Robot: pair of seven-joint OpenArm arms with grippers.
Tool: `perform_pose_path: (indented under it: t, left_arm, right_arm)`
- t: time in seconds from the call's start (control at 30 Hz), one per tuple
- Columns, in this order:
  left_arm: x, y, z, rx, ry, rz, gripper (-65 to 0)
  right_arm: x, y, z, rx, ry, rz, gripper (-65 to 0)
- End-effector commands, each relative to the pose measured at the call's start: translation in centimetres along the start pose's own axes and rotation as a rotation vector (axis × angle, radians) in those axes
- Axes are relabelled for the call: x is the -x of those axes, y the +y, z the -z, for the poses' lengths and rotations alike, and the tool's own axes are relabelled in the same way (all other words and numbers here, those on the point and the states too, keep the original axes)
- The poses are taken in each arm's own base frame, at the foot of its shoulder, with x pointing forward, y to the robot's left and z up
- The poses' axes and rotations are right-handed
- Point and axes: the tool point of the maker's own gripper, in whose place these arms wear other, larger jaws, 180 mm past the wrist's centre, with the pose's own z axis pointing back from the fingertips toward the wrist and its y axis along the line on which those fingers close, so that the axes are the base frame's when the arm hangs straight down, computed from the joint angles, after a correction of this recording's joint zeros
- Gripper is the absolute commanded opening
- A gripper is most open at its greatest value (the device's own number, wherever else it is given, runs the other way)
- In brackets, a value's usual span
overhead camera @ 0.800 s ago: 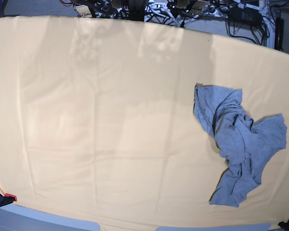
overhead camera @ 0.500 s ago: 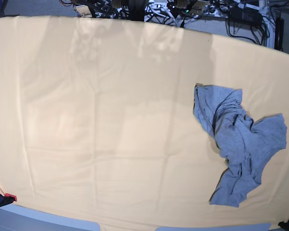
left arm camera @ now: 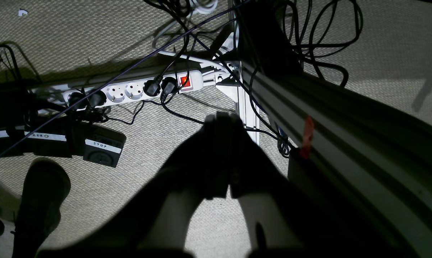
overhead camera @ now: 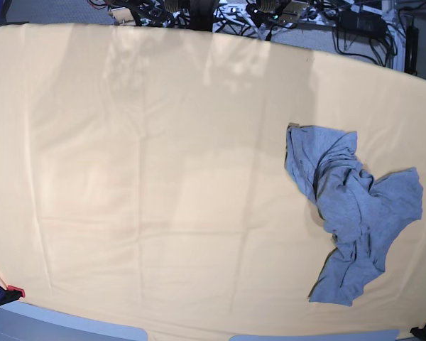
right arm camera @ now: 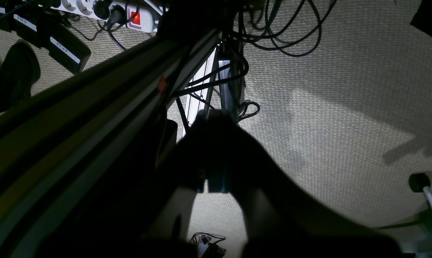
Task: Layout the t-shirt on the table in an organized manner, then fold the t-shirt properly
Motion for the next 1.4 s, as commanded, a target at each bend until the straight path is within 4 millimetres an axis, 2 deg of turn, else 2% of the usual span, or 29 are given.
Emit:
perform_pose_path:
  t: [0.0,0.13,0.23,0.3,0.37,0.47,0.63,0.8,0.97,1.13,1.37]
  left_arm:
    - [-0.7,-0.4,0.0,0.012,-0.015,-0.004,-65.0]
    - [-1.4,-0.7,0.0,0.017,-0.031,0.001,-65.0]
    - [-1.0,-0.8,-0.1,0.021,0.012,0.007,-65.0]
    - [-0.1,-1.0,-0.2,0.026,0.065,0.012,-65.0]
    - [1.2,-1.2,-0.5,0.027,0.122,0.049,-65.0]
    - [2.5,-1.5,-1.0,0.029,0.143,0.095,-65.0]
    - [3.6,-1.3,-2.9,0.054,0.129,0.080,-65.0]
    - [4.7,-0.5,-5.9,0.100,0.128,0.107,-65.0]
    - [6.5,0.5,-9.9,0.138,0.154,0.164,-65.0]
    - [8.7,1.3,-14.3,0.165,0.212,0.208,-65.0]
    - [9.6,-0.1,-20.3,0.227,0.222,0.345,-65.0]
  right_arm:
    - [-0.7,-0.2,-0.2,-0.002,-0.013,-0.001,-65.0]
    - [-0.4,-0.4,-0.2,-0.003,-0.001,-0.003,-65.0]
    - [0.3,-0.4,-0.2,-0.004,0.040,-0.005,-65.0]
    - [1.1,-0.4,-0.2,-0.004,0.080,-0.005,-65.0]
    - [2.7,-0.2,-0.4,-0.009,0.157,-0.005,-65.0]
    - [4.7,1.0,-0.9,-0.081,0.266,-0.051,-65.0]
    - [7.3,1.7,-1.8,-0.102,0.321,-0.078,-65.0]
    - [9.6,2.9,-3.0,-0.115,0.294,-0.103,-65.0]
    - [11.7,4.4,-6.1,-0.184,0.273,-0.170,-65.0]
    - [12.7,4.0,-10.4,-0.171,0.196,-0.153,-65.0]
    - [13.9,3.2,-17.7,-0.106,0.094,-0.205,-65.0]
